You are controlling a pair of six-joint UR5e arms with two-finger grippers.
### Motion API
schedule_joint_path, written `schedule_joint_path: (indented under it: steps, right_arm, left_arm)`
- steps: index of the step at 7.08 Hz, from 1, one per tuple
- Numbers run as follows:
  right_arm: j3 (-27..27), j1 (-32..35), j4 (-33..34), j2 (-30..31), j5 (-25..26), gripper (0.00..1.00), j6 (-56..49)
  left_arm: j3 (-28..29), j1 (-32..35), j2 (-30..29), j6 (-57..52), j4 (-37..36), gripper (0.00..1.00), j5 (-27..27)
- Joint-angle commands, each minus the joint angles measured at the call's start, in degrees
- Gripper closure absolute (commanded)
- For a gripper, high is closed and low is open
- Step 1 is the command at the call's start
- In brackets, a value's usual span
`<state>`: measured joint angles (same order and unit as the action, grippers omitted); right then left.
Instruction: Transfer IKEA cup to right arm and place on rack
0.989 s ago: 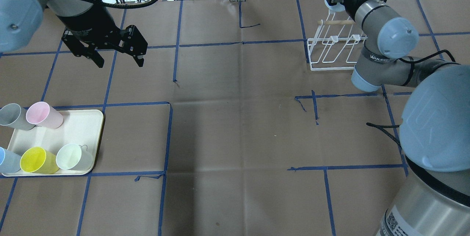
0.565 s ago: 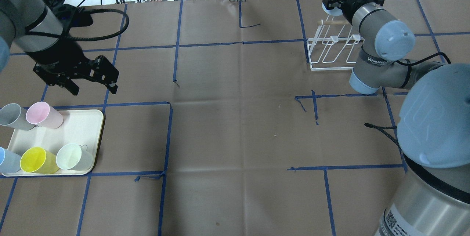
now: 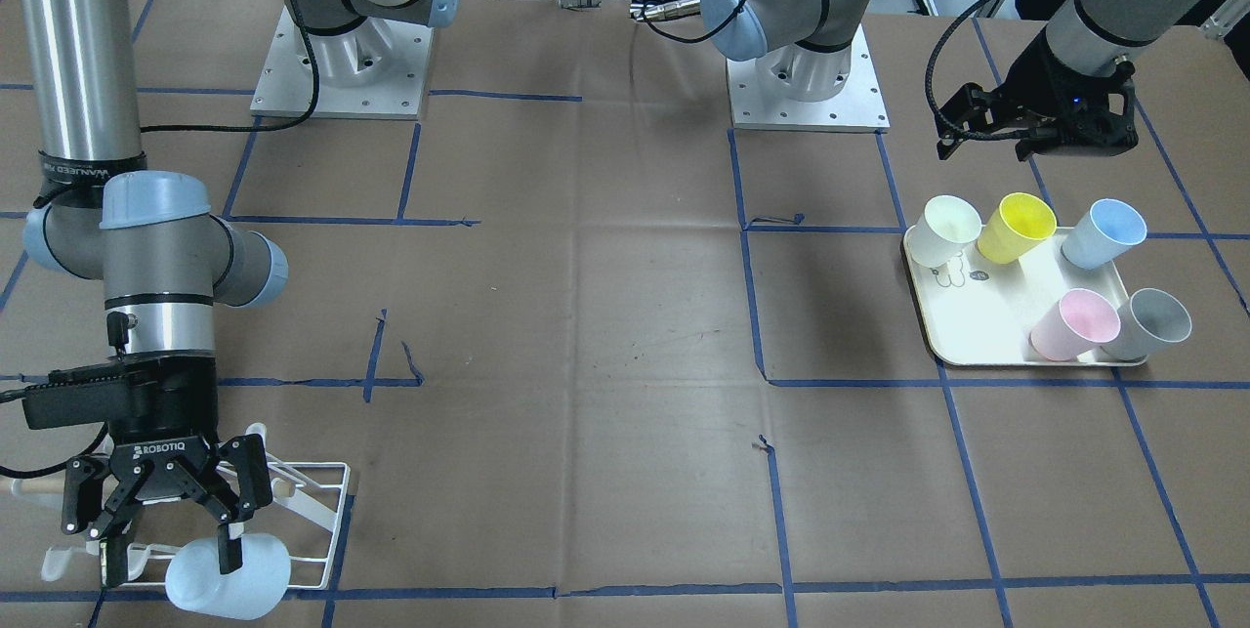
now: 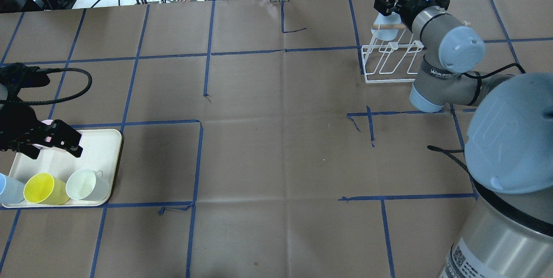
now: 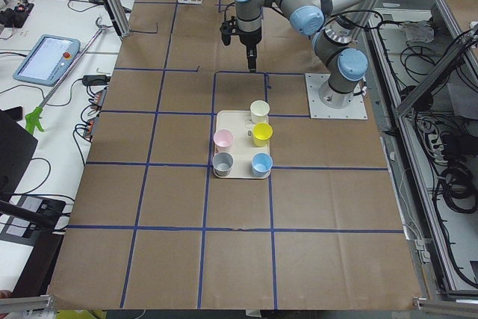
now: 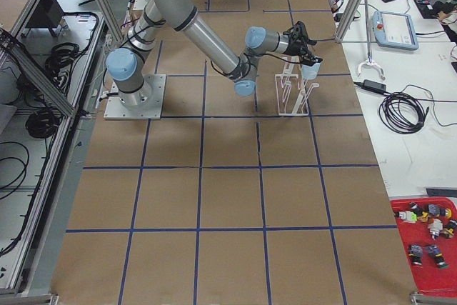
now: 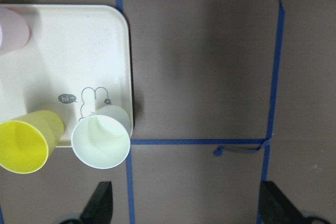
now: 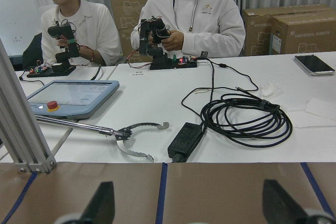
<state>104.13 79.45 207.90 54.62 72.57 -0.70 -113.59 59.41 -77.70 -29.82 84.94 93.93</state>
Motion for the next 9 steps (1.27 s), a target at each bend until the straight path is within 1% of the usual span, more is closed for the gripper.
schedule_joint_path:
  steps: [1,2,4,5,6,7,8,9]
  right_arm:
    - [-0.07,0.0,-0.04,0.39,-0.06,0.0,-0.09]
    - [-0.16,0.0,-0.04,0.66,-0.24,0.0,-0.09]
    - [-0.16,2.01,0.14,2.23,-0.68,0.01,0.18]
    - [0.1,2.46,0.05,4.42,-1.38,0.0,2.96]
    - [1.5,2.9,-0.04,7.31,-1.38,0.0,10.56]
    - [4.29,3.6,-0.04,11.08,-1.38,0.0,18.29]
    - [7.02,4.56,-0.04,14.69,-3.3,0.0,26.55]
    - [9.14,5.18,-0.04,16.98,-6.54,0.0,33.07]
  left_arm:
    - [-2.68,-2.37,0.36,-1.91,-3.01,0.03,0.38]
    - [-3.74,-2.28,-0.08,-1.82,-3.72,0.03,0.03]
    - [-8.47,-2.19,-1.74,-1.82,-10.28,0.03,-0.15]
    - [-11.62,-2.19,-2.01,-1.82,-14.49,0.03,-0.32]
    - [-14.96,-2.19,-3.58,-1.82,-19.76,0.03,-0.24]
    - [-16.3,-2.19,-6.12,-1.9,-24.25,0.03,-0.24]
    - [-16.31,-2.19,-7.71,-1.91,-24.81,0.03,-0.15]
    - [-16.66,-2.19,-9.03,-1.91,-24.82,0.04,0.02]
